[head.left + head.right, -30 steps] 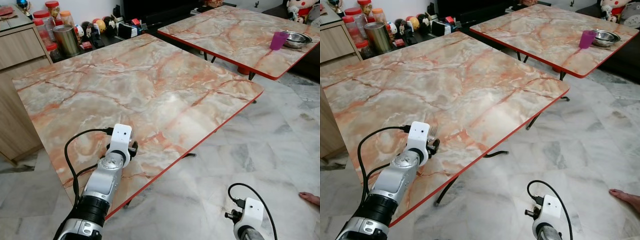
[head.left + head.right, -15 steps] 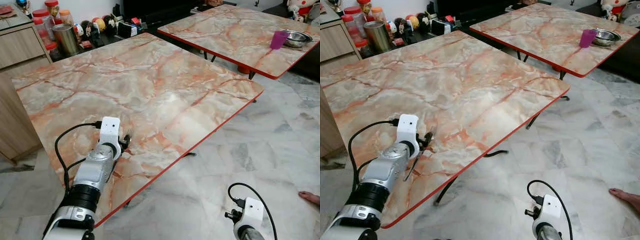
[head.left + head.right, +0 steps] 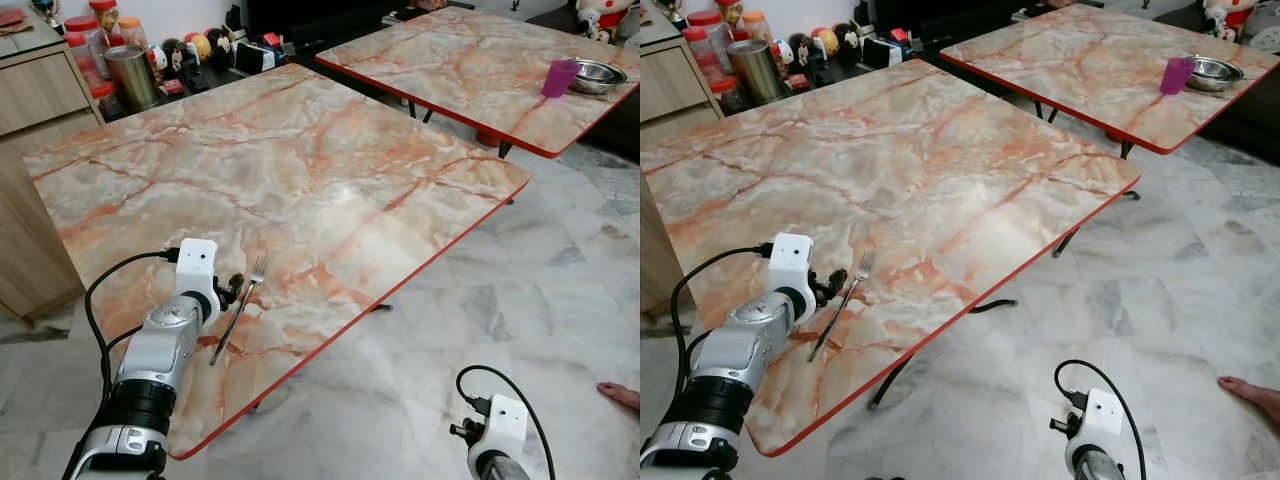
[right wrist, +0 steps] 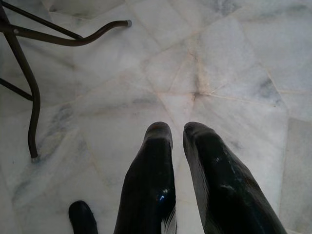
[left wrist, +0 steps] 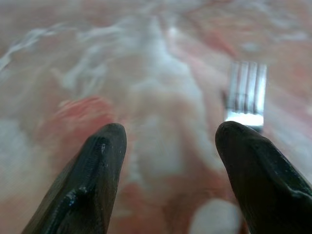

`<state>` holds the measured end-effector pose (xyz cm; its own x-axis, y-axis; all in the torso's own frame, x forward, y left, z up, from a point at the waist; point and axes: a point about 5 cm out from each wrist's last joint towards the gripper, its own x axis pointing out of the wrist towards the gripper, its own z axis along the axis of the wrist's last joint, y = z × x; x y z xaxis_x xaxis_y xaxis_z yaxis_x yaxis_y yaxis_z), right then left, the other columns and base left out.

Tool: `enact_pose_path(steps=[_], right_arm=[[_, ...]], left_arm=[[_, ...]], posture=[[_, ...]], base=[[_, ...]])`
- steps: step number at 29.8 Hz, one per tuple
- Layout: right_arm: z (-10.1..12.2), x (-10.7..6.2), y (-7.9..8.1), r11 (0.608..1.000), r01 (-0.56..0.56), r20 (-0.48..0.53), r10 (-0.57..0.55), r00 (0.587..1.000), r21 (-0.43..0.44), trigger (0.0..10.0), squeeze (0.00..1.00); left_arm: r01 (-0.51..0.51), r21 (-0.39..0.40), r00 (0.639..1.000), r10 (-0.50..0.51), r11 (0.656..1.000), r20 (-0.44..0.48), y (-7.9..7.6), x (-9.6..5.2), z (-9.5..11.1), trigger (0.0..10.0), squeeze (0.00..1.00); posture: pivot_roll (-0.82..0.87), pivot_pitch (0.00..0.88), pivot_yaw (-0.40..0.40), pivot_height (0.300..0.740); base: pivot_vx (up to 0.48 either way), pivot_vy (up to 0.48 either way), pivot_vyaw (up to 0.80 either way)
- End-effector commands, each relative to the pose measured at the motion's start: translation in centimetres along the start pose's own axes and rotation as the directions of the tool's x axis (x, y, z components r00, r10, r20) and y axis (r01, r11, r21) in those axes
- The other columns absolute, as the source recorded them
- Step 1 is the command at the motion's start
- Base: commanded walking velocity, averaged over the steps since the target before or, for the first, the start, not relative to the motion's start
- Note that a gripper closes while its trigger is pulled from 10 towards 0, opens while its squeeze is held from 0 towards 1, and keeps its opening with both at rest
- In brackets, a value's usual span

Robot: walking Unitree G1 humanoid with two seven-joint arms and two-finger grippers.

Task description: Setting the table

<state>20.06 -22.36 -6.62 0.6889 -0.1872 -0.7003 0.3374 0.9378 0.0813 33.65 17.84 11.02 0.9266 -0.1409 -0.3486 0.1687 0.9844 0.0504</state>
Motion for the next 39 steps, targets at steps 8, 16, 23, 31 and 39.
enact_pose_path(steps=[8,16,23,31,39], right_arm=[[0.1,0.0,-0.3,1.000,0.010,0.004,-0.010,1.000,0.009,10.0,0.00],[0.1,0.0,-0.2,1.000,0.007,0.005,-0.007,1.000,0.011,10.0,0.00],[0.1,0.0,-0.2,1.000,0.008,0.004,-0.008,1.000,0.011,10.0,0.00],[0.5,-0.6,-3.6,1.000,0.023,0.041,-0.024,0.999,0.019,10.0,0.00],[0.9,-0.5,-3.4,1.000,0.012,0.061,-0.013,0.998,0.025,10.0,0.00]], left_arm=[[0.057,0.037,0.998,-0.058,0.998,0.007,-0.8,-0.8,0.2,10.0,0.00],[0.091,0.055,0.996,-0.091,0.994,-0.011,-1.8,-0.9,-0.1,10.0,0.00],[0.122,0.070,0.991,-0.118,0.990,-0.055,-2.1,-1.1,-0.9,10.0,0.00],[0.149,0.097,0.985,-0.139,0.984,-0.104,-2.7,-1.0,-1.6,10.0,0.00],[0.168,0.000,0.961,-0.164,0.986,-0.222,-3.7,-0.7,-3.3,10.0,0.00]], posture=[[0.11,0.064,-0.008,0.740],[0.11,0.059,-0.007,0.740],[0.11,0.058,-0.007,0.740],[0.10,0.052,-0.006,0.740],[0.10,0.049,-0.002,0.740]], base=[[0.000,0.000,0.00],[0.000,0.000,0.00],[0.000,0.000,0.00],[0.000,0.000,0.00],[0.000,0.000,0.00]])
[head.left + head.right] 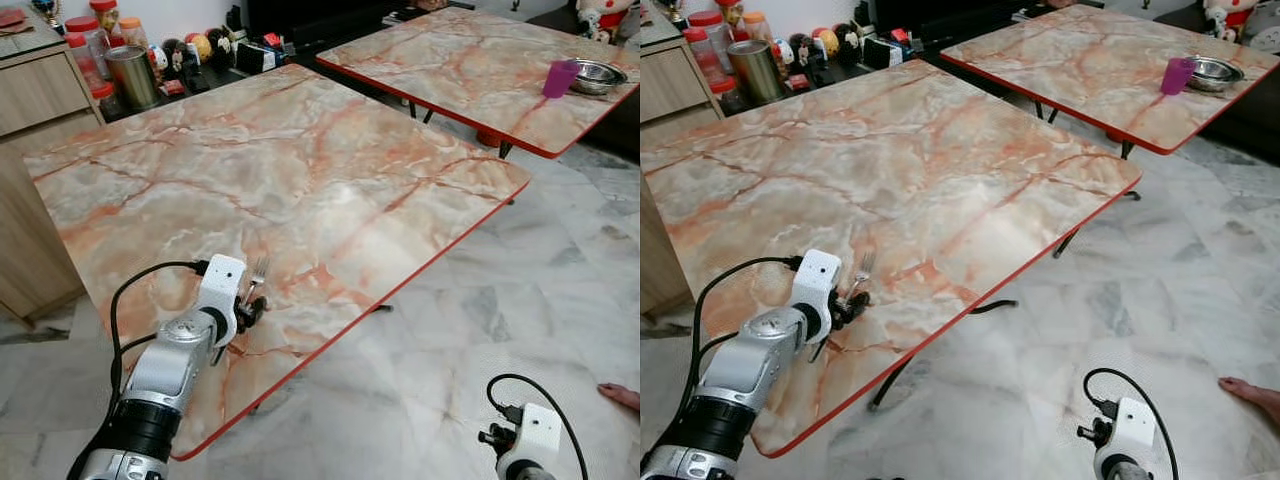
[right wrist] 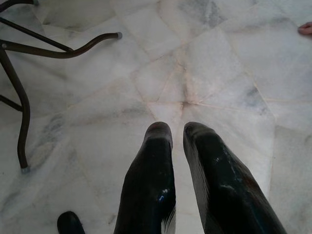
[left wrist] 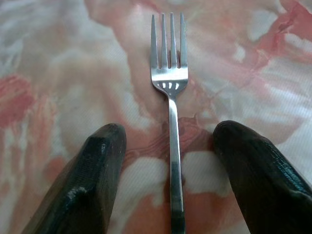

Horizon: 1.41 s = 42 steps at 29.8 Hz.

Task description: Setting the table

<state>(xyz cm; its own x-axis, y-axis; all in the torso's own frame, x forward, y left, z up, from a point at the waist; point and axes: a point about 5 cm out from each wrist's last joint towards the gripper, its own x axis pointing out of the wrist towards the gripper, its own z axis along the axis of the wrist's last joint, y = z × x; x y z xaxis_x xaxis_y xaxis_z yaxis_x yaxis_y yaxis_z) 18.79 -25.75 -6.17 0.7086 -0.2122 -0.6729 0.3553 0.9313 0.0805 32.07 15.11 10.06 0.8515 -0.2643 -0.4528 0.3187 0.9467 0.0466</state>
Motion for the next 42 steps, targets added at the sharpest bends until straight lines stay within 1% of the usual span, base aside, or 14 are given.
enact_pose_path(steps=[1,13,15,17,19,20,21,23,30,31,32,33,35,42], right_arm=[[0.5,0.1,0.2,1.000,-0.003,0.026,0.003,1.000,0.012,10.0,0.00],[0.5,0.2,0.9,1.000,-0.014,0.040,0.014,0.999,0.017,10.0,0.00],[0.5,0.2,0.8,1.000,-0.014,0.036,0.013,0.999,0.018,10.0,0.00],[0.4,0.2,0.8,1.000,-0.012,0.033,0.011,0.999,0.019,10.0,0.00],[0.4,0.1,0.7,1.000,-0.011,0.032,0.010,0.999,0.020,10.0,0.00],[0.3,0.1,0.7,1.000,-0.009,0.030,0.009,1.000,0.020,10.0,0.00],[0.3,0.1,0.6,1.000,-0.008,0.028,0.008,1.000,0.020,10.0,0.00],[0.3,0.1,0.5,1.000,-0.006,0.024,0.005,1.000,0.020,10.0,0.00],[0.1,0.0,0.3,1.000,0.002,0.012,-0.002,1.000,0.023,10.0,0.00],[0.0,0.0,0.3,1.000,0.002,0.011,-0.002,1.000,0.023,10.0,0.00],[0.0,0.0,0.2,1.000,0.003,0.010,-0.003,1.000,0.025,10.0,0.00],[0.0,0.0,0.2,1.000,0.004,0.009,-0.004,1.000,0.025,10.0,0.00],[0.0,0.0,0.2,1.000,0.004,0.008,-0.004,1.000,0.025,10.0,0.00],[-0.1,0.0,0.2,1.000,0.007,0.003,-0.007,1.000,0.026,10.0,0.00]], left_arm=[[0.032,-0.074,0.992,-0.041,0.997,-0.123,-0.9,0.4,-2.2,10.0,0.00],[0.102,-0.201,0.976,-0.138,0.974,-0.169,-2.6,0.8,-2.6,10.0,0.00],[0.108,-0.158,0.976,-0.135,0.982,-0.173,-3.1,0.8,-2.7,4.9,0.00],[0.108,-0.095,0.977,-0.123,0.990,-0.172,-3.6,0.9,-2.6,4.5,0.00],[0.107,-0.075,0.979,-0.118,0.992,-0.169,-3.7,0.9,-2.5,4.5,0.00],[0.102,-0.053,0.980,-0.109,0.993,-0.166,-3.7,0.9,-2.4,6.2,0.00],[0.098,-0.037,0.981,-0.103,0.994,-0.165,-3.8,0.9,-2.4,6.2,0.00],[0.090,-0.010,0.983,-0.090,0.996,-0.161,-3.8,1.0,-2.2,10.0,0.00],[0.086,-0.002,0.983,-0.085,0.996,-0.164,-4.0,1.0,-2.3,10.0,0.00],[0.087,-0.002,0.983,-0.086,0.996,-0.165,-4.0,1.0,-2.3,7.1,0.00],[0.093,-0.006,0.981,-0.092,0.996,-0.168,-4.1,1.0,-2.4,7.1,0.00],[0.094,-0.006,0.981,-0.094,0.996,-0.169,-4.2,1.0,-2.5,2.8,0.00],[0.097,-0.009,0.980,-0.097,0.995,-0.172,-4.2,1.1,-2.5,0.3,0.00],[0.110,-0.023,0.978,-0.112,0.994,-0.177,-4.5,1.1,-2.7,0.0,0.00]], posture=[[0.10,0.049,-0.002,0.740],[0.10,0.053,0.002,0.740],[0.10,0.054,0.003,0.740],[0.10,0.054,0.002,0.740],[0.10,0.055,0.003,0.740],[0.10,0.055,0.003,0.740],[0.10,0.055,0.002,0.740],[0.10,0.056,0.003,0.740],[0.10,0.055,0.004,0.740],[0.10,0.055,0.004,0.740],[0.10,0.055,0.004,0.740],[0.10,0.054,0.004,0.740],[0.10,0.055,0.004,0.740],[0.10,0.055,0.004,0.740]], base=[[0.000,0.000,0.00],[0.000,0.000,0.00],[0.000,0.000,0.00],[0.000,0.000,0.00],[0.000,0.000,0.00],[0.000,0.000,0.00],[0.000,0.000,0.00],[0.000,0.000,0.00],[0.000,0.000,0.00],[0.000,0.000,0.00],[0.000,0.000,0.00],[0.000,0.000,0.00],[0.000,0.000,0.00],[0.000,0.000,0.00]])
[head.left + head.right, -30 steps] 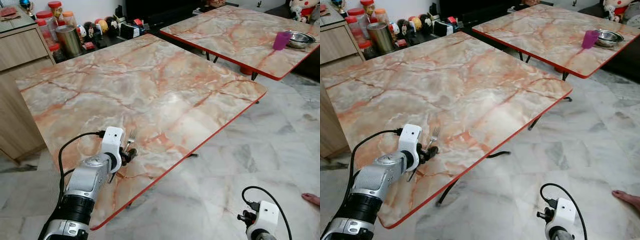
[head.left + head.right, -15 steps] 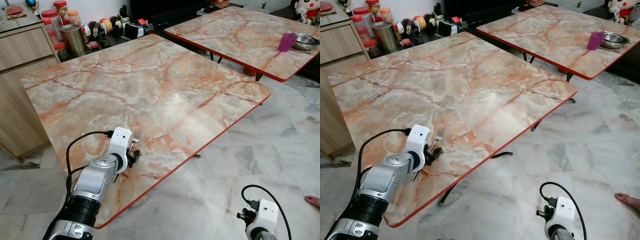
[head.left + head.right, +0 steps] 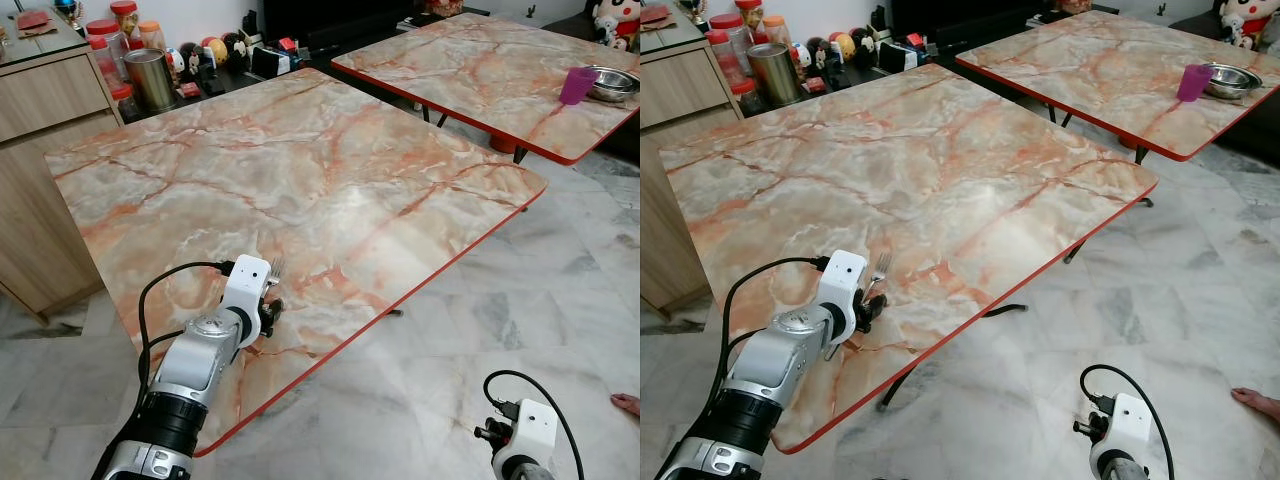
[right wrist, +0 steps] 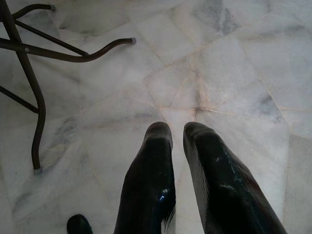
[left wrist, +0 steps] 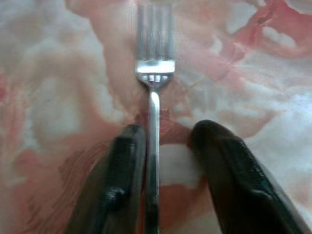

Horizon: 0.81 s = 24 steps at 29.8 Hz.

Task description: Setting the table

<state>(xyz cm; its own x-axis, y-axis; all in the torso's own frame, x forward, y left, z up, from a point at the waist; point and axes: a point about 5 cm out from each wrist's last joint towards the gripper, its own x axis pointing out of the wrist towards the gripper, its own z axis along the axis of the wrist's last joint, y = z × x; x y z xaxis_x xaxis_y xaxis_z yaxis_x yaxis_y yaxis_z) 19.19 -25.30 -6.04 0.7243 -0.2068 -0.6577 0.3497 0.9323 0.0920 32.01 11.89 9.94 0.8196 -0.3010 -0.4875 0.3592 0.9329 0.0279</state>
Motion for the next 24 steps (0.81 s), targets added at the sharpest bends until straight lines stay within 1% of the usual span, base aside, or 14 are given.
enact_pose_path(steps=[1,15,17,19,21,24], right_arm=[[-0.3,-0.1,-0.4,1.000,0.019,-0.016,-0.019,1.000,0.021,10.0,0.00],[-0.4,-0.2,-0.5,1.000,0.024,-0.021,-0.023,0.999,0.020,10.0,0.00],[-0.4,-0.2,-0.5,1.000,0.024,-0.021,-0.023,1.000,0.019,10.0,0.00],[-0.4,-0.2,-0.5,1.000,0.023,-0.021,-0.023,1.000,0.019,10.0,0.00],[-0.4,-0.2,-0.5,1.000,0.023,-0.020,-0.022,1.000,0.019,10.0,0.00],[-0.4,-0.2,-0.5,1.000,0.022,-0.020,-0.021,1.000,0.018,10.0,0.00]], left_arm=[[0.065,-0.024,0.988,-0.068,0.998,-0.141,-1.5,0.4,-3.2,0.0,0.00],[0.062,-0.015,0.990,-0.063,0.998,-0.129,-1.4,0.5,-3.0,0.0,0.00],[0.063,-0.006,0.993,-0.064,0.998,-0.104,-1.5,0.5,-2.8,0.0,0.00],[0.063,-0.002,0.997,-0.063,0.998,-0.049,-1.6,0.6,-2.2,0.0,0.00],[0.055,-0.022,0.998,-0.055,0.998,0.015,-1.6,0.6,-1.6,0.0,0.00],[0.037,-0.040,0.997,-0.034,0.998,0.067,-1.4,0.6,-1.1,0.0,0.00]], posture=[[0.10,0.055,0.004,0.740],[0.10,0.055,0.004,0.740],[0.10,0.054,0.004,0.740],[0.10,0.054,0.003,0.740],[0.10,0.054,0.003,0.740],[0.10,0.052,0.003,0.740]], base=[[0.000,0.000,0.00],[0.000,0.000,0.00],[0.000,0.000,0.00],[0.000,0.000,0.00],[0.000,0.000,0.00],[0.000,0.000,0.00]])
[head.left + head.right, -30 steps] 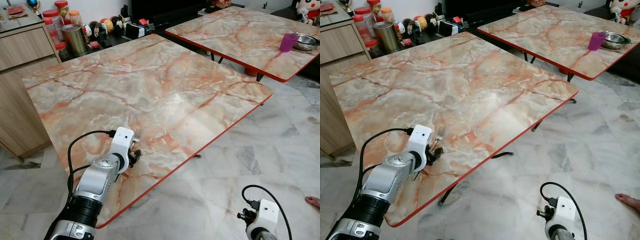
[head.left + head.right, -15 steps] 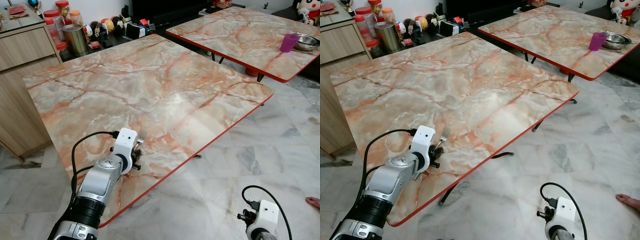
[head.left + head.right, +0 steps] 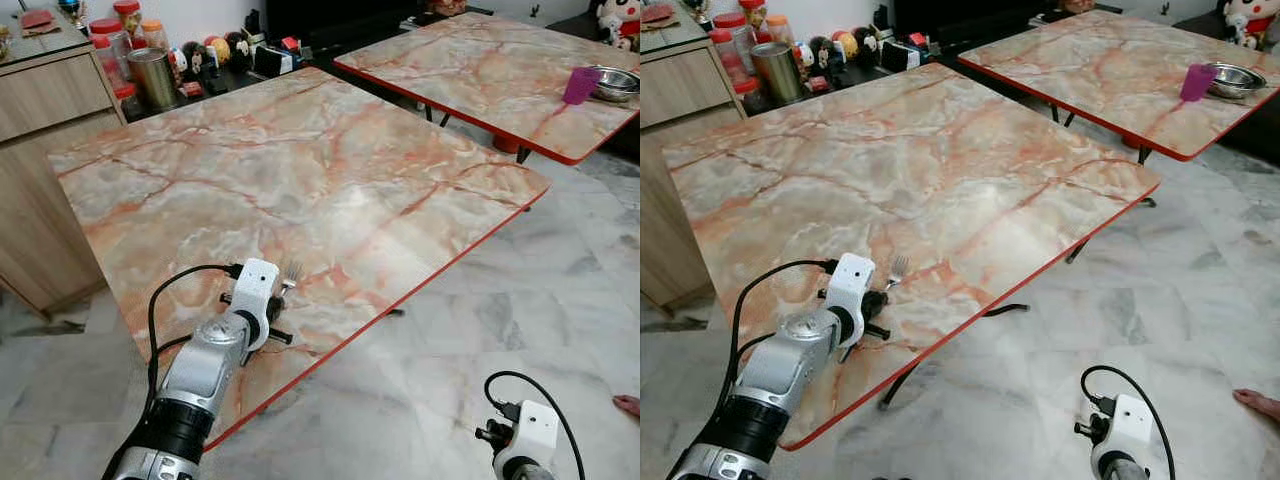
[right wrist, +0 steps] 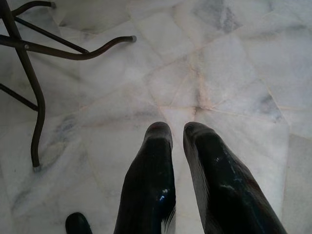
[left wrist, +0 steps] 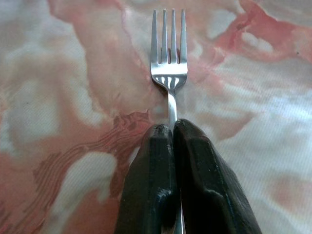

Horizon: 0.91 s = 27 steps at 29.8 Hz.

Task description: Setting the table

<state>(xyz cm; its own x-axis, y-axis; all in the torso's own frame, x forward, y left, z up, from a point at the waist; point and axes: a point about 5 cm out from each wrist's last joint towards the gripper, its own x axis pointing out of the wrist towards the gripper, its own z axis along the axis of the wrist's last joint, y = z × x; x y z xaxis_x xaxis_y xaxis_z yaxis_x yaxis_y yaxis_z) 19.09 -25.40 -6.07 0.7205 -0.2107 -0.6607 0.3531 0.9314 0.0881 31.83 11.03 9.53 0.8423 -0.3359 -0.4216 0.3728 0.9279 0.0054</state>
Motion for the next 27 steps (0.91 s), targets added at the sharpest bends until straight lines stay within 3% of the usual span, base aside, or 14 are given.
enact_pose_path(steps=[1,10,11,19,23,27], right_arm=[[-0.3,-0.1,-0.4,1.000,0.016,-0.016,-0.016,1.000,0.019,10.0,0.00],[-0.2,-0.1,-0.3,1.000,0.013,-0.011,-0.013,1.000,0.019,10.0,0.00],[-0.2,-0.1,-0.2,1.000,0.010,-0.007,-0.010,1.000,0.018,10.0,0.00],[-0.1,-0.1,-0.2,1.000,0.010,-0.002,-0.010,1.000,0.017,10.0,0.00],[0.0,-0.1,-0.3,1.000,0.015,0.006,-0.015,1.000,0.019,10.0,0.00],[0.1,-0.1,-0.5,1.000,0.021,0.009,-0.021,1.000,0.020,10.0,0.00]], left_arm=[[0.005,-0.034,1.000,-0.005,0.999,0.006,-0.4,0.2,-0.7,0.0,0.00],[-0.051,-0.097,0.986,0.066,0.994,0.151,0.8,-0.1,0.7,0.0,0.00],[-0.041,-0.155,0.961,0.082,0.987,0.266,1.3,-0.6,2.1,9.7,0.00],[-0.031,-0.196,0.897,0.114,0.980,0.426,2.1,-1.3,3.8,10.0,0.00],[-0.097,-0.210,0.850,0.191,0.973,0.491,4.2,-1.9,4.3,10.0,0.00],[-0.187,-0.174,0.832,0.250,0.967,0.496,7.0,-2.7,3.9,10.0,0.00]], posture=[[0.10,0.052,0.003,0.740],[0.10,0.047,0.001,0.740],[0.10,0.038,-0.002,0.740],[0.10,0.024,-0.006,0.740],[0.09,0.022,-0.007,0.740],[0.09,0.029,-0.007,0.740]], base=[[0.000,0.000,0.00],[0.000,0.000,0.00],[0.000,0.000,0.00],[0.000,0.000,0.00],[0.000,0.000,0.00],[0.000,0.000,0.00]])
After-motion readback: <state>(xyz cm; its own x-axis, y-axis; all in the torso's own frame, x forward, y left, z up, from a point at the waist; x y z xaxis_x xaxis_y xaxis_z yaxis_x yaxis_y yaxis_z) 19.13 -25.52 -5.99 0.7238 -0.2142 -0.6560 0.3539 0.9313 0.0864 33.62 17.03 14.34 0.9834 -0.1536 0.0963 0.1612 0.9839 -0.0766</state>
